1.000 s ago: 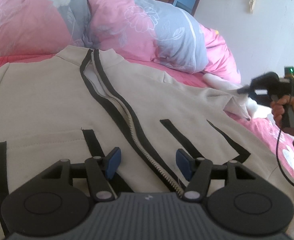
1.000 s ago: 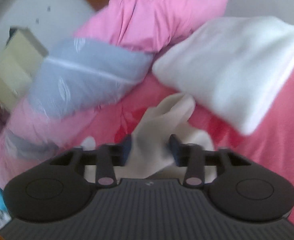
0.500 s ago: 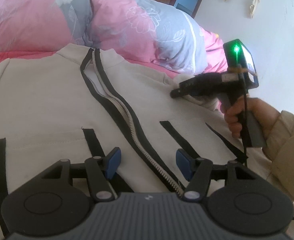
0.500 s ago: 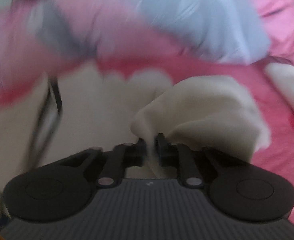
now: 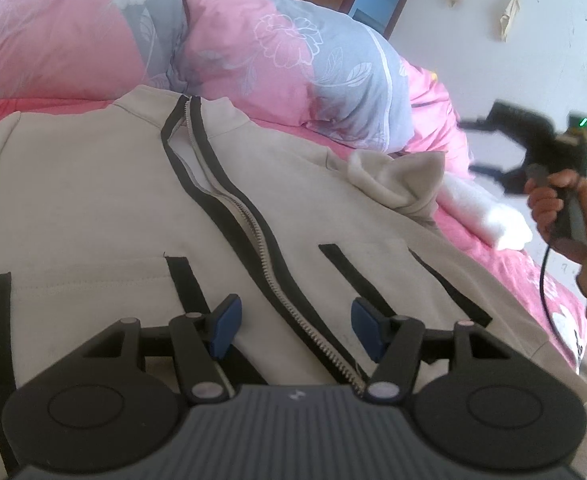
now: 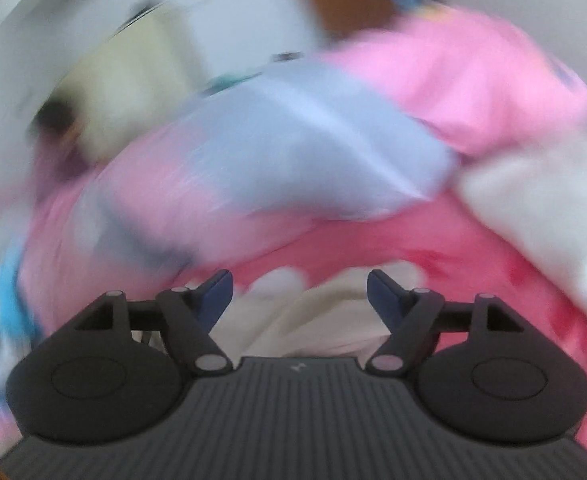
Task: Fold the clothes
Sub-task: 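Lift the sleeve up with the right gripper, stretching it out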
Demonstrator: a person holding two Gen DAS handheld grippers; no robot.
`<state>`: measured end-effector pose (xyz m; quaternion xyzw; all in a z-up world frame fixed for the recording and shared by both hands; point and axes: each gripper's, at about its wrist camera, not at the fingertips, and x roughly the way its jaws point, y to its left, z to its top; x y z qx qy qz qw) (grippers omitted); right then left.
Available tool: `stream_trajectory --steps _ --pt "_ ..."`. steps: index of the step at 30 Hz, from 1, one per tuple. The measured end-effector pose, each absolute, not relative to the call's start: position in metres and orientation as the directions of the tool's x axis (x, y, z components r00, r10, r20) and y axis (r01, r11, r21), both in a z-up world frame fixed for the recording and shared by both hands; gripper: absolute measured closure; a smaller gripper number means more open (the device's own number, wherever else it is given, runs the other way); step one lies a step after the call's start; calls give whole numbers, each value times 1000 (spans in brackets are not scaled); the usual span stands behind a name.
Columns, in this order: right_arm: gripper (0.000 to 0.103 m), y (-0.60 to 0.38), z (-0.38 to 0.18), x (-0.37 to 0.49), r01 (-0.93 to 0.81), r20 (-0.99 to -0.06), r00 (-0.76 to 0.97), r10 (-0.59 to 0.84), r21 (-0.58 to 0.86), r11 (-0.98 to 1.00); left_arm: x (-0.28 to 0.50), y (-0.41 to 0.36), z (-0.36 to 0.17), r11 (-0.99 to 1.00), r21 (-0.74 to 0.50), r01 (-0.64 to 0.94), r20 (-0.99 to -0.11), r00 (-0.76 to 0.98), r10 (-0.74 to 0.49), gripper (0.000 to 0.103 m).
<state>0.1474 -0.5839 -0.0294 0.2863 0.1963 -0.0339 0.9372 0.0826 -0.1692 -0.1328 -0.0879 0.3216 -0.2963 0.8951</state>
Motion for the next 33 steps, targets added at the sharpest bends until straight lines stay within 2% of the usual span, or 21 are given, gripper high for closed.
stream_trajectory --steps 3,5,14,17,18,19,20,23,27,33 --pt "35 -635 -60 163 283 -430 901 53 677 679 82 -167 -133 802 -364 474 -516 614 -597 39" --pt "39 -654 -78 179 324 -458 886 71 720 613 83 -165 -134 797 -378 471 -512 611 -604 39" --pt "49 -651 -128 256 410 -584 799 141 702 582 83 -166 -133 801 -368 472 -514 615 -598 39" --pt "50 -645 -135 269 394 -577 802 153 704 590 83 -167 -133 802 -364 473 -515 616 -597 39" --pt "63 -643 -134 272 384 -575 802 161 703 599 84 -167 -133 803 -363 473 -515 616 -596 39" --pt "86 -642 -135 274 376 -574 800 176 708 598 84 -167 -133 803 -362 473 -516 616 -595 39" --pt "89 -641 -137 275 371 -568 800 194 722 584 83 -167 -133 804 -361 473 -516 616 -595 39" --pt "91 -640 -130 268 348 -532 827 181 738 578 84 -168 -133 805 -358 473 -517 617 -593 39" --pt "92 -647 -83 242 296 -448 890 86 710 639 84 -168 -133 806 -356 474 -518 617 -592 40" --pt "92 -690 16 174 303 -235 952 -199 608 734 84 -169 -133 811 -343 474 -522 621 -584 40"
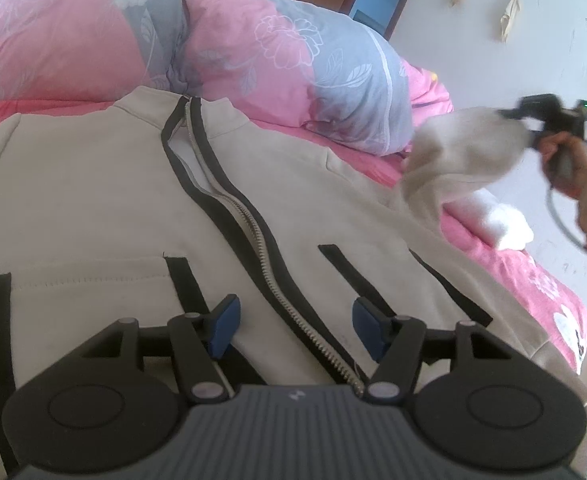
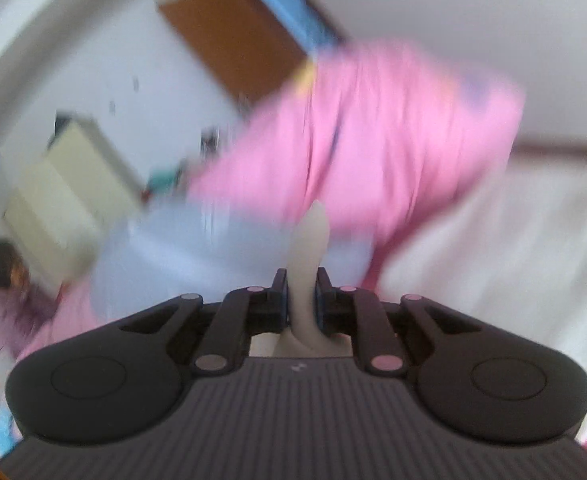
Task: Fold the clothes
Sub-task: 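Lift the sleeve up with the right gripper, stretching it out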
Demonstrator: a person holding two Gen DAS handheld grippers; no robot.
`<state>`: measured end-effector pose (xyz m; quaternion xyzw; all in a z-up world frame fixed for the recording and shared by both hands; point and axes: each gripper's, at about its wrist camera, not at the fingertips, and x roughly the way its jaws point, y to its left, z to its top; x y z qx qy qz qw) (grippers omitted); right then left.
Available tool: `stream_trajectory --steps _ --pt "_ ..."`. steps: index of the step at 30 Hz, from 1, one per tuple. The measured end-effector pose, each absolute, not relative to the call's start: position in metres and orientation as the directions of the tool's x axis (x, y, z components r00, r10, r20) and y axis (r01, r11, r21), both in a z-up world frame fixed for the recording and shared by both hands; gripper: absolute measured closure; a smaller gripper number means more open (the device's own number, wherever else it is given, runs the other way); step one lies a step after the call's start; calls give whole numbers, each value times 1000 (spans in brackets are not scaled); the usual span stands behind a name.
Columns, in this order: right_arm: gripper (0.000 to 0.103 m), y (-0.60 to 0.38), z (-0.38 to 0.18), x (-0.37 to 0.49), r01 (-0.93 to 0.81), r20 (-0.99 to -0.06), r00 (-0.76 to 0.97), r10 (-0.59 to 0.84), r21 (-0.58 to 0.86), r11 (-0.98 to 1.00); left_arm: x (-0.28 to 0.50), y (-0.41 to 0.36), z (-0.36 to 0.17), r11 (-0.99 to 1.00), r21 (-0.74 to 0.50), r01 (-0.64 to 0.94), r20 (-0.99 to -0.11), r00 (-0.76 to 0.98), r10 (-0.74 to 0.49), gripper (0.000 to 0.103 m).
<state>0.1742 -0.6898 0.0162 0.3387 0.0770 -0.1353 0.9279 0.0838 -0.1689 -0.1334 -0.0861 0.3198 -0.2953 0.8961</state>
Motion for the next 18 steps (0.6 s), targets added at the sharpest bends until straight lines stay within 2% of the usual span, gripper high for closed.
stream_trajectory --steps 4,12,18 --pt "92 -737 38 124 379 -149 915 -375 631 676 83 -170 -134 814 -336 474 -525 623 -580 40" --pt "93 -803 -37 88 513 -277 829 -487 724 461 84 -170 -134 817 -328 475 -528 625 -575 40" --pt "93 -816 -72 71 481 -293 834 -468 801 356 83 -170 -135 820 -319 475 -531 627 -570 40"
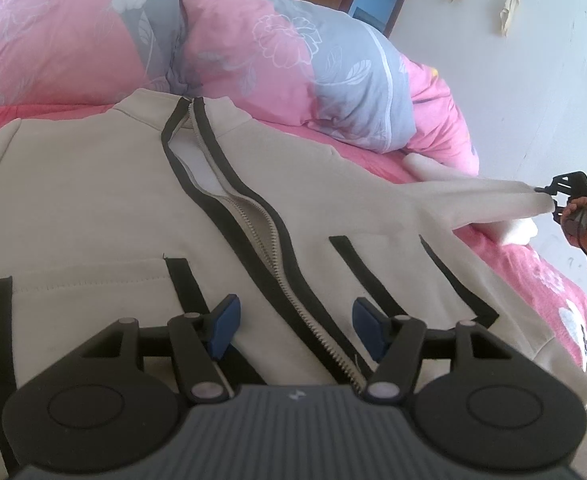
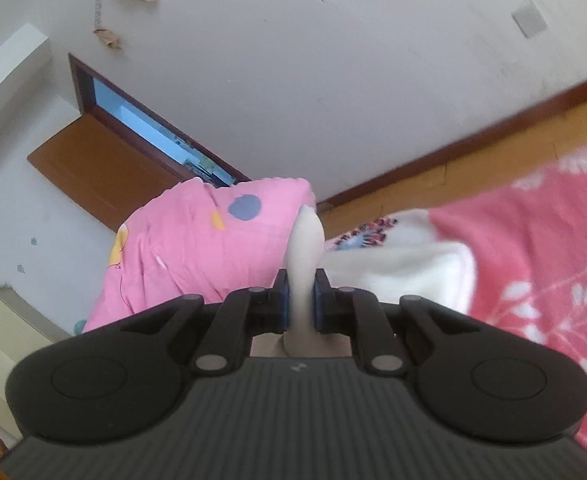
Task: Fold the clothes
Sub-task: 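Lift the sleeve up with the right gripper, stretching it out, then fold the sleeve across the hoodie front toward the left gripper and release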
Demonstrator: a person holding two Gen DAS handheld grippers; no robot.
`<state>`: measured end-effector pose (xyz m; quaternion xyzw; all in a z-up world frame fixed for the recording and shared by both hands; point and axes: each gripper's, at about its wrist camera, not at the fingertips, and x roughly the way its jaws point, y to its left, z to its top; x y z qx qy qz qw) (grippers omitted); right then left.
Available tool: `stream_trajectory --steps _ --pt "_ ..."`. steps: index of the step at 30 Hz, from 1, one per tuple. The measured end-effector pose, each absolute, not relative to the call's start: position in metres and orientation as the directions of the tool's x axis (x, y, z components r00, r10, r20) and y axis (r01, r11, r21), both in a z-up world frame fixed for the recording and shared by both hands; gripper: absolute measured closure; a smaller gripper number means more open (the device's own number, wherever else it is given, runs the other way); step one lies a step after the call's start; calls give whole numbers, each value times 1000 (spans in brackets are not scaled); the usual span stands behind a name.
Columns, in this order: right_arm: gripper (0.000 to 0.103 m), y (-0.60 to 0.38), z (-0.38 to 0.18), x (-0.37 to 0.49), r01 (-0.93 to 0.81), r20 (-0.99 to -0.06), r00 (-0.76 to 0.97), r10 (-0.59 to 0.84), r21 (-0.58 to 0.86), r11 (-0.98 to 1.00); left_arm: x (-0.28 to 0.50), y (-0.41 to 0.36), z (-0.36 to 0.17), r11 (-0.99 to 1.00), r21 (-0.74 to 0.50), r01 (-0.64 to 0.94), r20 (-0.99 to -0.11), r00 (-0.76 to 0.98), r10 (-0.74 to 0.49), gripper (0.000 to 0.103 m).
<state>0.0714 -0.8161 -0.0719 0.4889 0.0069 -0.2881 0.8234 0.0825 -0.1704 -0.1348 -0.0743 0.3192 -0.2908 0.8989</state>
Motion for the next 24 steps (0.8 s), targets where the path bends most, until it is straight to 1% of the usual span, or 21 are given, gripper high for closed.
stream_trajectory --steps 5,13,19,24 --pt "93 -804 -61 71 447 -264 853 -451 815 368 82 -171 -134 823 -311 476 -533 630 -565 40" --pt "93 -762 10 80 340 -150 915 -376 787 514 83 -171 -136 821 -320 473 -528 630 -569 40" --pt "93 -705 70 93 211 -69 967 -243 750 627 83 -170 -136 817 -331 472 -524 628 -575 40" --pt "93 -635 112 109 102 -33 993 -109 689 718 83 -164 -136 809 -362 462 -508 630 -587 40"
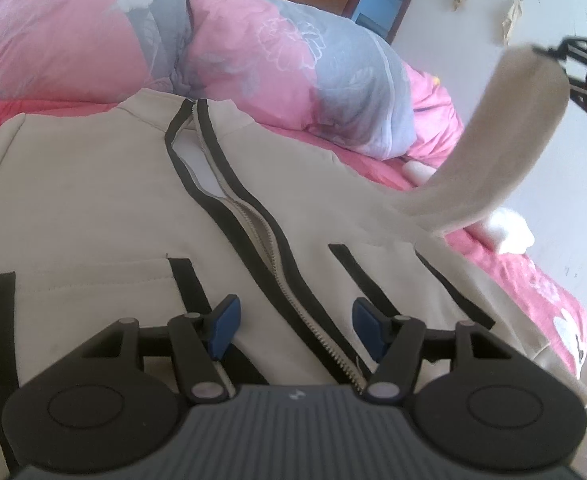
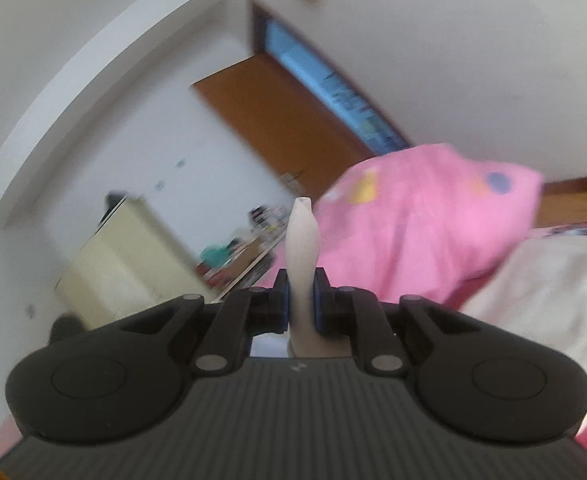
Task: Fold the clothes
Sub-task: 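Fold the sleeve across the hoodie front toward the left gripper and release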
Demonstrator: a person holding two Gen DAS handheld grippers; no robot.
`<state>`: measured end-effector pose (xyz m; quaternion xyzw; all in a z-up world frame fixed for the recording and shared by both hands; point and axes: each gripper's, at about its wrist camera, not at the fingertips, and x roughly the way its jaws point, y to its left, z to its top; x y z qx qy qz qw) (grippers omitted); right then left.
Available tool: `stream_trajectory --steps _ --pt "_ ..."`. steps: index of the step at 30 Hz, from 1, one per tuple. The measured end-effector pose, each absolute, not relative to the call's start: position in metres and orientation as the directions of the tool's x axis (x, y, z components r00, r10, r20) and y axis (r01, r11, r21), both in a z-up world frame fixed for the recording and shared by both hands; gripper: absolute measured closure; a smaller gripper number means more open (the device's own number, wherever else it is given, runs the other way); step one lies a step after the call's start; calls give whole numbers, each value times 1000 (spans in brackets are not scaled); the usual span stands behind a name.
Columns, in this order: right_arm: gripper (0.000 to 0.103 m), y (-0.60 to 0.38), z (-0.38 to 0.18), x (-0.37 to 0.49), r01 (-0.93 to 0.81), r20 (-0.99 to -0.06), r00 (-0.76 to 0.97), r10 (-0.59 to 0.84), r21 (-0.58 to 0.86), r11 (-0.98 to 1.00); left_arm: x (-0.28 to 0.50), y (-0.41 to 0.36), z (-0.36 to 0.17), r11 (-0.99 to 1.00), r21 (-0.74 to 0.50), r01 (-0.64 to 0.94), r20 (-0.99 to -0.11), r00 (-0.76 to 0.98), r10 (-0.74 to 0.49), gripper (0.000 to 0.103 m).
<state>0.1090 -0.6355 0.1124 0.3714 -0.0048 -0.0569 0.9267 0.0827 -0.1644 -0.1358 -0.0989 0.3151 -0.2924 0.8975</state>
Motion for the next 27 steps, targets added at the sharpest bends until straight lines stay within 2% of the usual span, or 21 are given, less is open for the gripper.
stream_trajectory --steps 5,9,12,17,23,25,27 --pt "93 -553 128 120 -45 -12 998 69 643 765 80 -144 -129 793 -444 417 -465 650 -601 36" --pt "93 -480 120 130 -145 -31 978 206 609 780 70 -121 -113 802 -448 396 -444 680 -584 35" --pt "93 -425 99 139 -196 -69 953 294 599 776 65 -93 -106 794 -494 355 -427 696 -577 35" --pt "93 -328 41 149 -220 -206 891 404 582 783 58 -46 -104 775 -554 304 -418 704 -575 34" --pt "87 -242 -43 152 -195 -462 751 471 526 828 56 -24 -120 771 -572 282 -457 670 -584 34" --pt "78 -233 -61 152 -189 -519 685 511 550 813 57 -22 -125 764 -578 285 -462 658 -595 34" --pt "70 -234 -68 144 -197 -507 642 575 616 763 58 -24 -127 762 -577 292 -462 652 -600 33"
